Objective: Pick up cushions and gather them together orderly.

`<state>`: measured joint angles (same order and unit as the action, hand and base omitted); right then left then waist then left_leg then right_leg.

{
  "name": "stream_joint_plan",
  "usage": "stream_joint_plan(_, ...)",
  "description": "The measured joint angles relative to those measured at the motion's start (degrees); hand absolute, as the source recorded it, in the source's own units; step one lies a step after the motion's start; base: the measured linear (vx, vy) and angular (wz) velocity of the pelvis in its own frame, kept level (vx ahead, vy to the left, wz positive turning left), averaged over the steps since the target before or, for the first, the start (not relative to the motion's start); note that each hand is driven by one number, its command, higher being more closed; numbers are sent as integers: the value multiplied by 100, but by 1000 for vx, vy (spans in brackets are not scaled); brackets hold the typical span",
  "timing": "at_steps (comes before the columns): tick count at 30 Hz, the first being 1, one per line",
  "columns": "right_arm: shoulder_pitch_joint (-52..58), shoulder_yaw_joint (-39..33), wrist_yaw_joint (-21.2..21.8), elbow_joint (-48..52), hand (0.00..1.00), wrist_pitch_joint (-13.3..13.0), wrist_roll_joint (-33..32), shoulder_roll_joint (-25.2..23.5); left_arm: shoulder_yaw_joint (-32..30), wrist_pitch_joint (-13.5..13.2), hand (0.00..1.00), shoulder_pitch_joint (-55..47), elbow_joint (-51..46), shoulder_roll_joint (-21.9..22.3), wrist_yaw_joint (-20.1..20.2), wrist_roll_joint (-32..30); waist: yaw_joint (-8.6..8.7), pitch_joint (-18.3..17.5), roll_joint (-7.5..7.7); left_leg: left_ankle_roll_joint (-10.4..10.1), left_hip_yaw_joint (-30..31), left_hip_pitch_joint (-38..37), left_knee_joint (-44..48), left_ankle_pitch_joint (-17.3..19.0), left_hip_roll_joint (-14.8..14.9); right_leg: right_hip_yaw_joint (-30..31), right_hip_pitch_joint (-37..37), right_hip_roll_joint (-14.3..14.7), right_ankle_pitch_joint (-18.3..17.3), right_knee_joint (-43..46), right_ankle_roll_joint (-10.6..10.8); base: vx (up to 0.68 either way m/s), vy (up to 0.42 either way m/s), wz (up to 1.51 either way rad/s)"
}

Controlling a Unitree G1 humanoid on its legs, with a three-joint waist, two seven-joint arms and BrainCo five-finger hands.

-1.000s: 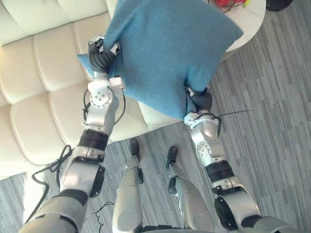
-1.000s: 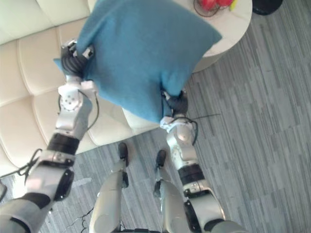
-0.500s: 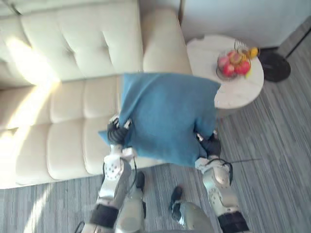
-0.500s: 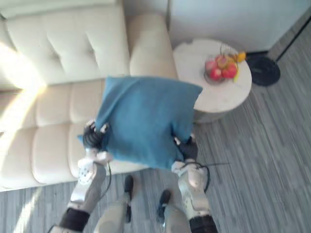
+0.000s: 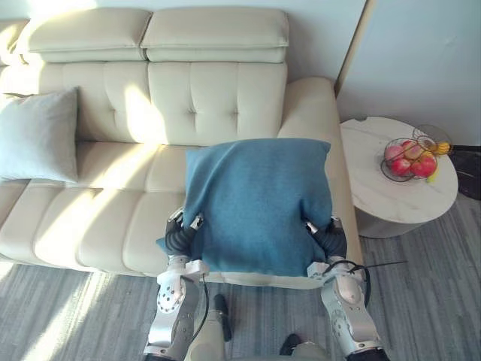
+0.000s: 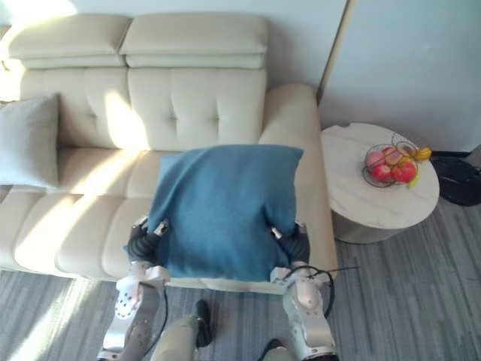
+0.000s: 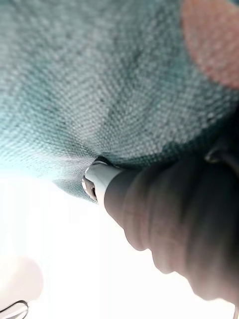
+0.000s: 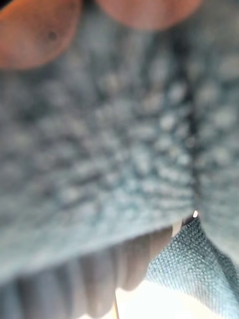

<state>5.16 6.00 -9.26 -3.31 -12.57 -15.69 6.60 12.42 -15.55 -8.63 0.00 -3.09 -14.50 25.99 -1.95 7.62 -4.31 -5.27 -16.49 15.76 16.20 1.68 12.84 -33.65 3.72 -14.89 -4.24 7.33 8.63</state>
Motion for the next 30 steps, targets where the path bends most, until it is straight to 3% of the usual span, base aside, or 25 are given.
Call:
stream_joint_plan(1,25,-86,1,2,100,22,4,-96,60,-1,100,-18,17,-125,12,41,12,-104,181,143,-11,30,7,85,-345,-63,49,-268,196,-146,79,149,515,52)
stream_joint_plan(3,48,-159,1,1,100,31,4,-220,77,-1,100,-15,89,-196,23,101,8,-175,319,348,31,106,208,282,-632,-105,84,-592,308,-2,166,118,379,44)
stream_joint_plan(5,69,-153,24,-23,100,80,18,-223,81,1,100,-67,216,-222,50,125,-18,-164,298,498,105,96,478,618,-778,-37,-131,-972,400,900,23,92,354,30)
stream_joint_plan(6,61,-149,39,-50,100,115,35,-223,81,1,100,-131,231,-275,102,126,-46,-152,283,514,118,29,480,714,-823,95,-390,-1160,536,1474,-293,70,260,5)
stream_joint_plan(7,52,-146,63,-114,100,132,73,-224,85,5,100,-195,239,-340,138,127,-52,-136,253,605,143,-61,418,778,-845,345,-714,-1248,496,2095,-872,101,283,9)
stream_joint_plan(8,47,-146,112,-236,100,133,104,-256,85,16,100,-265,240,-426,159,136,-40,-129,254,614,185,-182,278,774,-861,840,-1084,-1057,67,2740,-843,104,215,20)
stream_joint_plan(9,62,-147,151,-311,100,144,103,-351,86,23,100,-341,242,-481,198,155,-17,-126,252,639,259,-323,94,737,-898,1204,-1309,-704,-256,2996,-597,142,210,25)
stream_joint_plan(11,56,-154,186,-387,100,151,97,-397,91,63,100,-440,243,-517,243,170,15,-125,284,684,289,-636,-308,636,-1037,1424,-1517,-143,-686,2918,-452,139,118,25)
stream_joint_plan(13,28,-155,190,-432,100,151,97,-368,98,132,100,-461,243,-517,248,169,15,-122,327,712,294,-929,-695,558,-1247,1202,-1675,236,-857,2462,-567,206,69,13)
stream_joint_plan(15,-19,-157,189,-433,100,151,99,-309,121,168,100,-444,244,-519,252,166,76,-101,308,679,319,-1187,-956,430,-1375,1100,-1784,710,-701,1536,-757,246,12,24)
stream_joint_plan(16,-20,-162,188,-432,100,150,101,-280,136,176,100,-429,244,-524,265,162,129,-112,325,689,407,-1199,-918,431,-1432,1215,-1773,812,-536,1214,-902,269,-61,68)
stream_joint_plan(17,-19,-209,184,-427,100,148,106,-262,163,185,100,-374,261,-533,327,148,214,-110,405,669,592,-1193,-807,508,-1549,1470,-1767,884,-41,880,-1136,303,-87,81)
stream_joint_plan(18,-23,-358,180,-426,100,150,108,-177,240,212,100,-264,368,-449,376,113,241,-97,312,582,780,-1094,-537,666,-1457,1395,-1597,968,42,739,-1233,301,-85,71)
stream_joint_plan(20,-16,-413,176,-361,100,149,106,-151,279,212,100,-231,412,-453,480,111,226,-101,292,363,863,-926,-84,809,-1322,1223,-1333,1070,57,416,-1243,280,-83,41)
stream_joint_plan(22,1,-430,167,-283,100,150,103,-136,293,228,100,-226,525,-437,517,112,188,-11,281,148,773,-701,1062,989,-1112,1216,-769,1199,61,45,-1253,255,-74,20)
stream_joint_plan(24,23,-428,159,-93,100,145,105,-139,307,232,100,-306,562,-401,572,115,146,3,236,187,596,-342,2102,1273,-703,1246,-414,1283,42,-174,-1274,150,-9,-18)
stream_joint_plan(26,-2,-428,159,65,100,98,118,-104,305,231,100,-327,558,-353,601,115,120,-23,213,204,631,-117,1897,1299,-307,1345,-416,1280,55,-261,-1249,110,46,-32)
stream_joint_plan(27,-14,-433,153,75,100,81,122,-94,304,235,100,-325,558,-317,602,115,130,-31,199,181,749,-93,1417,1249,-174,1387,-447,1244,77,-286,-1216,121,164,-19)
stream_joint_plan(29,14,-511,125,72,100,80,125,-83,320,237,100,-327,557,-222,603,112,151,-71,123,175,1112,-267,339,495,-76,1476,-455,1244,90,-298,-1044,155,245,-20)
stream_joint_plan(30,6,-562,109,39,100,80,124,-57,357,252,100,-333,560,-176,603,112,152,-129,12,-172,1323,-408,1,182,-21,1568,-426,1301,114,-366,-924,168,299,-20)
